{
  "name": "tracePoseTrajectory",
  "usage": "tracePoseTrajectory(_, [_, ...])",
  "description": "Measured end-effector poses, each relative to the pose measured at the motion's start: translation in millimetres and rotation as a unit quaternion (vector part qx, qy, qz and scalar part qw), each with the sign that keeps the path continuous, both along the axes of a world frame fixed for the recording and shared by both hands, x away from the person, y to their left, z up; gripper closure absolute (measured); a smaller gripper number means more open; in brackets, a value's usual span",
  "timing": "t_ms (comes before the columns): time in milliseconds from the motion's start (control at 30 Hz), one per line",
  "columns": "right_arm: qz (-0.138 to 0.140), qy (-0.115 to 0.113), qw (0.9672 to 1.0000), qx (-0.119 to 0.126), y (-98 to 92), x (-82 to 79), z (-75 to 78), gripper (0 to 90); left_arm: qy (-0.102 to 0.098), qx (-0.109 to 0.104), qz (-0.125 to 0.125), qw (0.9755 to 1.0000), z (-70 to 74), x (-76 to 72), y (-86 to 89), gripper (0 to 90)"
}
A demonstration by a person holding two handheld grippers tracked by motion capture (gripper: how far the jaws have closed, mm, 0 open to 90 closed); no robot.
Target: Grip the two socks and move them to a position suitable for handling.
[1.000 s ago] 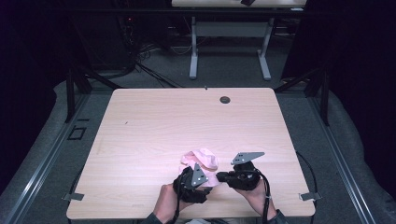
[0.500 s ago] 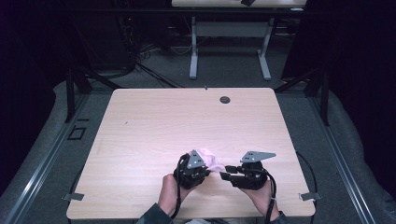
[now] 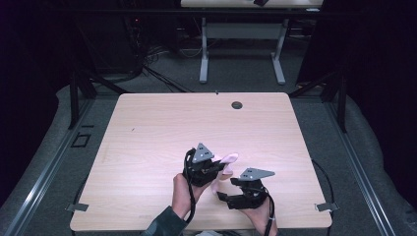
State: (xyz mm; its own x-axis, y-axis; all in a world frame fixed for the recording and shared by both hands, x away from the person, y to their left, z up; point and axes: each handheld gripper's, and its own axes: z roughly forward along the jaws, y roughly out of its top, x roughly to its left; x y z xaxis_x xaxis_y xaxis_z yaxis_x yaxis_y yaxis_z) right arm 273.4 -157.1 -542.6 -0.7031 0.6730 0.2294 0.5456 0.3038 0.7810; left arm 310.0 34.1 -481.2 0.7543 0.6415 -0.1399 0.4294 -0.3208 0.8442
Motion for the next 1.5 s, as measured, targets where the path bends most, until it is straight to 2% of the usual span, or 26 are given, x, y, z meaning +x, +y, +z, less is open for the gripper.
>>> tracePoseTrajectory(100, [-0.007,0.001,0.9999,-0.012,11.3,3.6,-7.5,25.0,-0.001,-0.013,0.008,0.9999,1.4,0.5,-0.5,86.3])
tracePoseTrajectory(133, [-0.013,-0.001,0.9999,-0.009,14.2,4.3,-10.1,28.5,0.0,-0.015,0.008,0.9999,1.7,0.7,0.1,86.3])
tracePoseTrajectory(200, [-0.022,-0.009,0.9994,-0.025,18.2,6.1,-13.7,43.4,0.0,-0.025,0.013,0.9996,1.7,0.4,1.1,86.2])
tracePoseTrajectory(233, [-0.026,-0.014,0.9991,-0.029,19.7,7.6,-16.2,58.4,-0.001,-0.027,0.013,0.9996,2.0,0.4,2.8,86.1])
tracePoseTrajectory(267, [-0.026,-0.014,0.9991,-0.029,19.7,7.6,-16.2,58.4,-0.001,-0.031,0.017,0.9994,1.7,0.1,4.3,86.1])
tracePoseTrajectory(333, [-0.029,-0.016,0.999,-0.03,18.4,9.0,-17.0,71.6,0.004,-0.045,0.022,0.9987,0.9,-0.4,8.8,85.9])
tracePoseTrajectory(367, [-0.033,-0.024,0.9987,-0.029,15.1,9.4,-16.1,81.7,0.006,-0.056,0.03,0.9979,-0.9,-1.5,14.4,85.6])
tracePoseTrajectory(400, [-0.033,-0.024,0.9987,-0.029,15.1,9.4,-16.1,81.7,0.006,-0.056,0.03,0.9979,-0.9,-1.5,14.4,85.5])
tracePoseTrajectory(433, [-0.039,-0.036,0.9979,-0.038,10.6,9.0,-13.2,87.7,0.006,-0.062,0.039,0.9973,-3.5,-3.2,21.7,85.4])
tracePoseTrajectory(500, [-0.043,-0.045,0.9972,-0.042,8.5,8.3,-11.7,88.0,0.008,-0.065,0.045,0.9969,-5.6,-4.5,25.7,85.2])
tracePoseTrajectory(600, [-0.05,-0.068,0.9936,-0.074,2.4,3.8,-3.6,88.4,0.018,-0.069,0.06,0.9957,-15.3,-9.5,38.9,83.7])
tracePoseTrajectory(700, [-0.035,-0.08,0.9913,-0.098,1.0,-2.9,2.6,88.4,0.042,-0.066,0.077,0.994,-30.9,-18.0,54.2,82.1])
tracePoseTrajectory(833, [0.018,-0.071,0.9889,-0.13,11.2,-12.4,-0.8,88.1,0.064,-0.05,0.092,0.9925,-50.2,-28.3,70.2,77.9])
tracePoseTrajectory(900, [0.05,-0.055,0.9876,-0.138,17.9,-16.0,-4.8,86.4,0.078,-0.04,0.098,0.9913,-60.1,-32.5,79.2,75.4])
tracePoseTrajectory(1000, [0.081,-0.026,0.9865,-0.14,23.0,-18.1,-10.2,72.6,0.094,-0.024,0.107,0.9894,-71.5,-37.8,93.1,64.7])
tracePoseTrajectory(1033, [0.094,-0.013,0.9876,-0.125,19.3,-16.6,-10.8,61.3,0.103,-0.011,0.112,0.9883,-75.1,-40.9,101.8,55.1])
tracePoseTrajectory(1067, [0.094,-0.013,0.9876,-0.125,19.3,-16.6,-10.8,61.3,0.103,-0.011,0.112,0.9883,-75.1,-40.9,101.8,49.3])
tracePoseTrajectory(1100, [0.092,0.001,0.9906,-0.101,12.4,-13.3,-9.3,54.9,0.106,-0.008,0.114,0.9878,-75.7,-42.3,106.5,43.6])
tracePoseTrajectory(1133, [0.092,0.001,0.9906,-0.101,12.4,-13.3,-9.3,54.9,0.107,-0.005,0.117,0.9873,-75.6,-43.7,110.6,43.6])
tracePoseTrajectory(1233, [0.07,0.007,0.9942,-0.082,0.6,-4.2,-5.6,52.9,0.102,0.008,0.129,0.9863,-72.0,-47.5,120.3,31.9])
tracePoseTrajectory(1267, [0.055,0.007,0.9953,-0.079,-1.3,0.8,-4.9,52.7,0.1,0.014,0.129,0.9865,-70.9,-47.5,122.4,30.3])
tracePoseTrajectory(1333, [0.045,0.012,0.9958,-0.078,-0.4,6.5,-5.2,52.7,0.092,0.022,0.137,0.9861,-68.2,-46.9,126.6,28.6])
tracePoseTrajectory(1500, [0.034,0.028,0.9947,-0.093,15.3,18.9,-13.7,53.8,0.084,0.024,0.167,0.9821,-61.1,-31.2,138.1,30.1])
